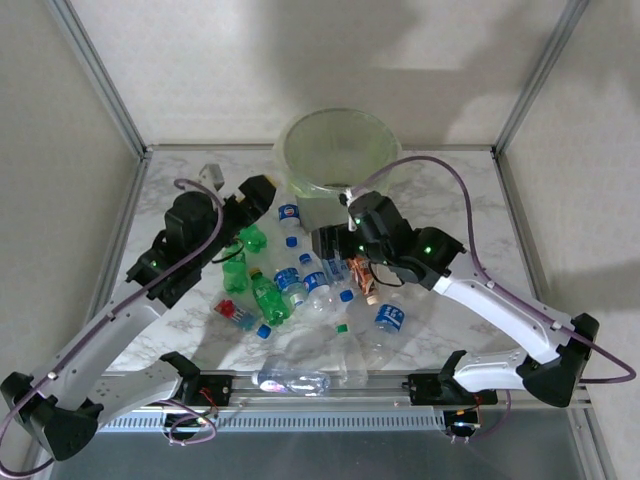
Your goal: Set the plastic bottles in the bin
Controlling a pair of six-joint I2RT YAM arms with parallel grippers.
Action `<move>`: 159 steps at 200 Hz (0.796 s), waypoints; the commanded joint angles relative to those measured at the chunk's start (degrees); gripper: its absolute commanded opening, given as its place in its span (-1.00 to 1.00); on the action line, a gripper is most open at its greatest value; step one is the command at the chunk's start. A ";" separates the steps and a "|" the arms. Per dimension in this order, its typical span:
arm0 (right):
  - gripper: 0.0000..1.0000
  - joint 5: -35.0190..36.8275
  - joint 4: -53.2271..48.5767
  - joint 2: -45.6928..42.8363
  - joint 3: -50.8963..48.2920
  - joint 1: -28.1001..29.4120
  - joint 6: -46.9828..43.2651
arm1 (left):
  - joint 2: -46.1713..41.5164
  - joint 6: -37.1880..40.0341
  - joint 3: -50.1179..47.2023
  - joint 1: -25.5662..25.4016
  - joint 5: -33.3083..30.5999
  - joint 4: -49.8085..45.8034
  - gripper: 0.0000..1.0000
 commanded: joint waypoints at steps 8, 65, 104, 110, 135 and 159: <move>0.71 15.13 -21.22 -0.69 -5.65 0.16 20.15 | -3.64 2.11 -4.36 0.50 -5.62 -9.67 0.76; 0.84 -15.42 -2.58 -8.14 -16.85 24.88 9.32 | -8.17 2.06 -8.58 0.57 -7.04 -16.30 0.75; 0.88 -18.10 -4.72 6.12 -10.25 28.39 -0.85 | -8.24 -1.78 -9.88 0.92 -9.01 -15.01 0.75; 0.88 -17.79 -5.10 8.24 -9.30 28.80 -2.39 | -8.24 -2.44 -9.79 1.02 -9.41 -15.21 0.74; 0.88 -13.77 -6.25 16.02 -7.16 30.21 -7.41 | -9.56 -4.34 -10.90 1.36 -10.52 -15.15 0.74; 0.87 -9.61 -5.34 21.37 -5.68 31.36 -9.65 | -12.74 -7.00 -14.43 1.65 -10.73 -13.80 0.76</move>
